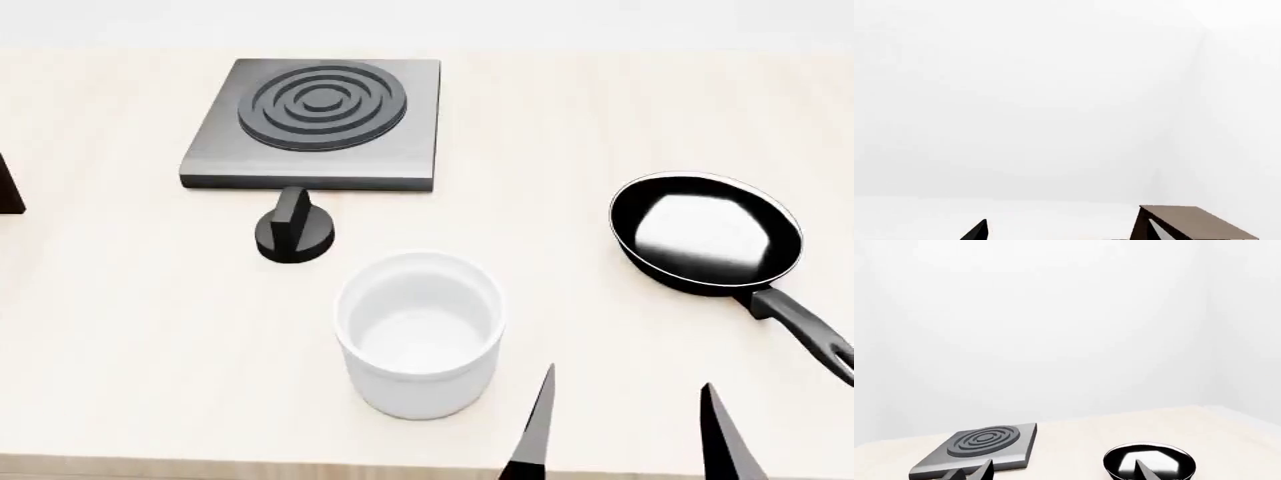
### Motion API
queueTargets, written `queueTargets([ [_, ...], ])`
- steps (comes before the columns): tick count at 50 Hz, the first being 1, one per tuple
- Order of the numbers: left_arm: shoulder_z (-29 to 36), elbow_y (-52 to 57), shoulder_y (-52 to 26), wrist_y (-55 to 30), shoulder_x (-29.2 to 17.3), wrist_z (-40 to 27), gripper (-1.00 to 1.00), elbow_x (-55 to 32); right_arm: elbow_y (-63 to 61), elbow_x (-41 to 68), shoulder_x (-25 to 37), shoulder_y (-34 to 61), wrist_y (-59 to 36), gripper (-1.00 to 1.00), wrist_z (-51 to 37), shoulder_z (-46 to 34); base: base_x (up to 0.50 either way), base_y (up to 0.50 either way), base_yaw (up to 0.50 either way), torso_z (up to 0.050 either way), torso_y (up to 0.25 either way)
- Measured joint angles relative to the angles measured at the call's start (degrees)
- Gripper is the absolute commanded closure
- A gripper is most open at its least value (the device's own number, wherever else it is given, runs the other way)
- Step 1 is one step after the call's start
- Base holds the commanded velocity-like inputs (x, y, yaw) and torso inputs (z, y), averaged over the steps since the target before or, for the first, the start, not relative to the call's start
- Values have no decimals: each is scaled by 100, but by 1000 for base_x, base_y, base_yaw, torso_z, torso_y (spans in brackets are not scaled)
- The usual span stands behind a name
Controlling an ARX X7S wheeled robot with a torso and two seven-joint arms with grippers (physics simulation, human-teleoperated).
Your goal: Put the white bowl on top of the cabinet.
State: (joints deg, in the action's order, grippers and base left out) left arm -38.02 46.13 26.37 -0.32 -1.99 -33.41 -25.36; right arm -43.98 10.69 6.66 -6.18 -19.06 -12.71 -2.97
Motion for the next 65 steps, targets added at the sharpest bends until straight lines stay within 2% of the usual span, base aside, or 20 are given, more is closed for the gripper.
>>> queueTargets([
  [8, -232, 107, 419, 427, 18, -757, -100, -149, -263, 83, 65, -14, -99, -100, -93, -21, 0, 0, 0, 0, 0],
  [19, -194, 67, 616, 679, -79, -1196, -100, -229, -382, 132, 150, -18, -135, -100, -202, -34, 72, 330, 0, 0, 0],
  [65, 46, -146, 787, 981, -340, -1552, -100, -405, -495, 263, 391, 10, -145, -100, -473, -240, 131, 480, 0, 0, 0],
])
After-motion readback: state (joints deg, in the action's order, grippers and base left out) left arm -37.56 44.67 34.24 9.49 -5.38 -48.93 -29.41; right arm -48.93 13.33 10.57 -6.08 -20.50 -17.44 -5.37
